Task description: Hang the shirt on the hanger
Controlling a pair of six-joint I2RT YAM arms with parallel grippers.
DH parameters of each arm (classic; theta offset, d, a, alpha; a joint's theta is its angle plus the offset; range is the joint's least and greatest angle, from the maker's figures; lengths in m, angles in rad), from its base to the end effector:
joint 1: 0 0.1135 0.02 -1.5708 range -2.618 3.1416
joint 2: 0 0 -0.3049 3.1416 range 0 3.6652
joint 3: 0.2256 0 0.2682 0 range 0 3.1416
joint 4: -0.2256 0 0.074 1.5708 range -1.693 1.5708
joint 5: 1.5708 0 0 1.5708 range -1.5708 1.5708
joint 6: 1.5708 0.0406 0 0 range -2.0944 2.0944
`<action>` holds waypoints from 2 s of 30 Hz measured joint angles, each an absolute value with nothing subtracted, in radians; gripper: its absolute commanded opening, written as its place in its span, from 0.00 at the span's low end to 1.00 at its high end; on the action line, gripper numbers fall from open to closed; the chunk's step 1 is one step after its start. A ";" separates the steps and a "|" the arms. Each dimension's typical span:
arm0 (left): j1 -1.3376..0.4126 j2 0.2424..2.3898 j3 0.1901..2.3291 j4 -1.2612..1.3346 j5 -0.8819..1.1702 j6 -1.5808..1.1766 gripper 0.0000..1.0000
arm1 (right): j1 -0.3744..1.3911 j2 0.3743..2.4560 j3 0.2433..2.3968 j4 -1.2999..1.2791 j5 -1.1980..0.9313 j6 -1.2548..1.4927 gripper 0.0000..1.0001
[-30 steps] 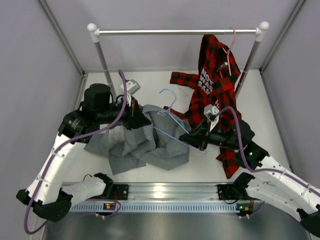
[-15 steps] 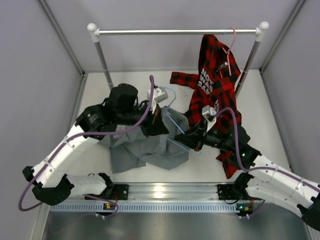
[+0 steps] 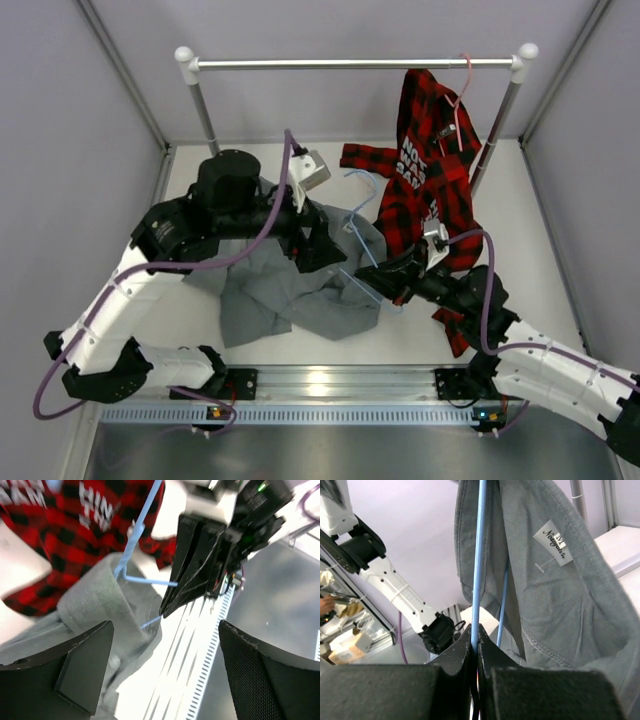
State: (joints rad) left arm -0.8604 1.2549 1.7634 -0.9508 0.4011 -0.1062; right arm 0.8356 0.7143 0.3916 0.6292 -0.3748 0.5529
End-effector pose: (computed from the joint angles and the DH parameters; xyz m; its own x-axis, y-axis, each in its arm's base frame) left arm 0.1347 -0.1810 0.5353 -0.3759 0.2874 -0.8810 0.8932 0.3654 -0.2620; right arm 0.0984 0.1310 0.3210 -0.3132 0.3823 -0.8693 -0.8929 0.1933 0.4067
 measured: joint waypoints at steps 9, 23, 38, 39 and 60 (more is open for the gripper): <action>-0.862 1.078 1.758 -0.808 0.284 0.176 0.98 | 0.836 0.678 0.364 0.680 -0.365 0.576 0.00; -0.833 1.353 1.851 -0.944 0.511 0.557 0.95 | 0.836 0.448 0.353 0.424 -0.373 0.516 0.00; -0.829 1.384 1.822 -1.036 0.758 0.622 0.47 | 0.836 0.361 0.354 0.277 -0.467 0.437 0.00; -0.829 1.387 1.821 -1.043 0.770 0.624 0.47 | 0.836 0.355 0.354 0.273 -0.472 0.433 0.00; -0.817 1.365 1.756 -1.077 0.871 0.628 0.07 | 0.836 0.373 0.432 0.191 -0.573 0.355 0.00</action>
